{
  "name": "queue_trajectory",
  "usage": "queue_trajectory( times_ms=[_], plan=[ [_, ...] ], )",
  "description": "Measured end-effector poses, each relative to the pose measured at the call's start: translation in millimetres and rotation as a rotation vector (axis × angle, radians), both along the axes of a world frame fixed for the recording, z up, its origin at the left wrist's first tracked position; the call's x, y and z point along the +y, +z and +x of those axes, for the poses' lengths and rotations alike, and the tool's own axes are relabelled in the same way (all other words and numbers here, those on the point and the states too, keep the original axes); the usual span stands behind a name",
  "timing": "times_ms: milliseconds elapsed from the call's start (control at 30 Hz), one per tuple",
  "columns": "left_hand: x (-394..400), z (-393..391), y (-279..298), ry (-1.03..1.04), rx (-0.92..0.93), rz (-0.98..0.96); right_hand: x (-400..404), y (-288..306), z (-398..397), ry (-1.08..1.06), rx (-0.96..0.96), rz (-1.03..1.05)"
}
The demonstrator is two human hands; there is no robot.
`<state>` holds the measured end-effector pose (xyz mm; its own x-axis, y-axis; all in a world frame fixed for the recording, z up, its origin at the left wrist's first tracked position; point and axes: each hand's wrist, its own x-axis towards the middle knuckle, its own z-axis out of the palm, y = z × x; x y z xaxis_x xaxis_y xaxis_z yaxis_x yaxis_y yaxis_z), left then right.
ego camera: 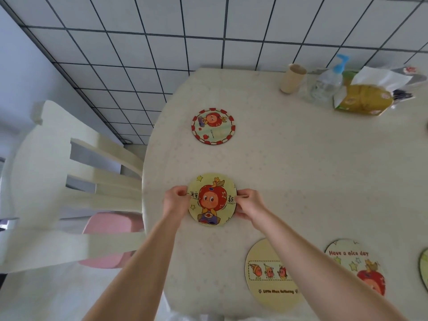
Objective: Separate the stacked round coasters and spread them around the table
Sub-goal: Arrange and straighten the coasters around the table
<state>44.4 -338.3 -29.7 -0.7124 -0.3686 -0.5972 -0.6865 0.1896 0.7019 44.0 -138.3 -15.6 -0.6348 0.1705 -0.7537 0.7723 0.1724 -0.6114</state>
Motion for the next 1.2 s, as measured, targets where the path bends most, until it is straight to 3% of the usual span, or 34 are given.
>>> queue_trajectory(
  times_ms=[333, 567, 667, 1000, 1200],
  plan=[
    [5, -19, -3, 0.065, -0.029, 0.047, 8, 7, -36, 0.139, 0.021, 0.096],
    [-2, -31, -12, -0.089, -0.074, -0.156, 23, -2, -50, 0.403, 0.093, 0.249],
    [-8, -48, -7, -0.132, -0.058, -0.24, 31, -3, -73, 0.392, 0.11, 0.268],
    [6, -158, -9, -0.088, 0.042, -0.196, 34, 2, -209, 0.259, 0.146, 0.17],
    [9, -224, -11, -0.001, 0.111, -0.194, 19, 2, -253, 0.13, 0.018, 0.161]
  ],
)
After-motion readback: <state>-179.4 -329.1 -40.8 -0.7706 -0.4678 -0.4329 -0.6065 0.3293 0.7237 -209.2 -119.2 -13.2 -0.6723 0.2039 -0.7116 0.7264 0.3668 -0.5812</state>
